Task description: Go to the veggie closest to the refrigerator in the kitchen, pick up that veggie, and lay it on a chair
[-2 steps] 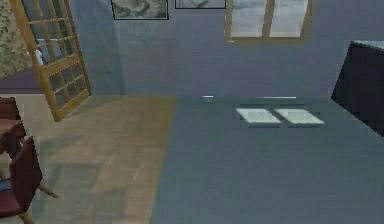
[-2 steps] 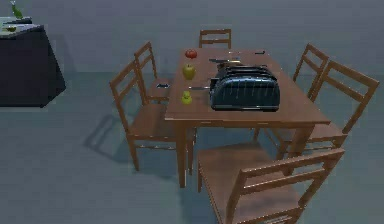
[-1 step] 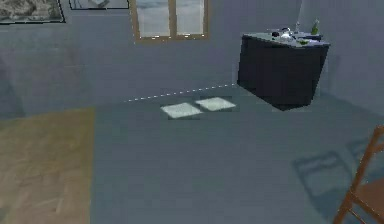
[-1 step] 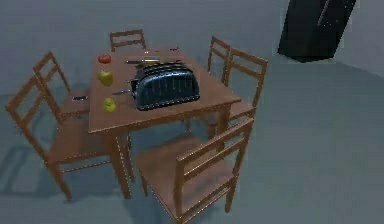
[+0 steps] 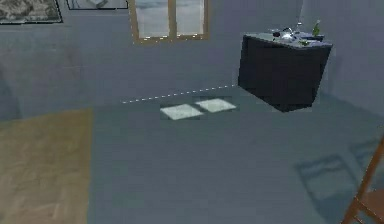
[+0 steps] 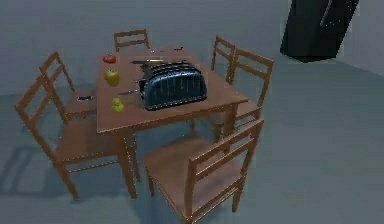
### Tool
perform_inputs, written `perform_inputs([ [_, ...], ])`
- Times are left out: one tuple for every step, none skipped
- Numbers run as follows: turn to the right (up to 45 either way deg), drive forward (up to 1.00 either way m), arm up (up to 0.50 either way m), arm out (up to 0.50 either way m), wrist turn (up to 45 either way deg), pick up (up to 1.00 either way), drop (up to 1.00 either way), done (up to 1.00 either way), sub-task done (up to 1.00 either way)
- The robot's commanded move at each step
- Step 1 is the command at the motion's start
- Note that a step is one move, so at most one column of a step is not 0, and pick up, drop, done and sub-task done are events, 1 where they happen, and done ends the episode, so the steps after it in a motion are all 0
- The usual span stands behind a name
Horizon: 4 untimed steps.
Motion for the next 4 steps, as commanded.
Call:
perform_inputs([
  [18.0, 0.0, 0.0, 0.0, 0.0, 0.0, 0.0, 0.0, 0.0],
  [0.0, 1.0, 0.0, 0.0, 0.0, 0.0, 0.0, 0.0, 0.0],
  [0.0, 1.0, 0.0, 0.0, 0.0, 0.0, 0.0, 0.0, 0.0],
  [3.0, 0.0, 0.0, 0.0, 0.0, 0.0, 0.0, 0.0, 0.0],
])
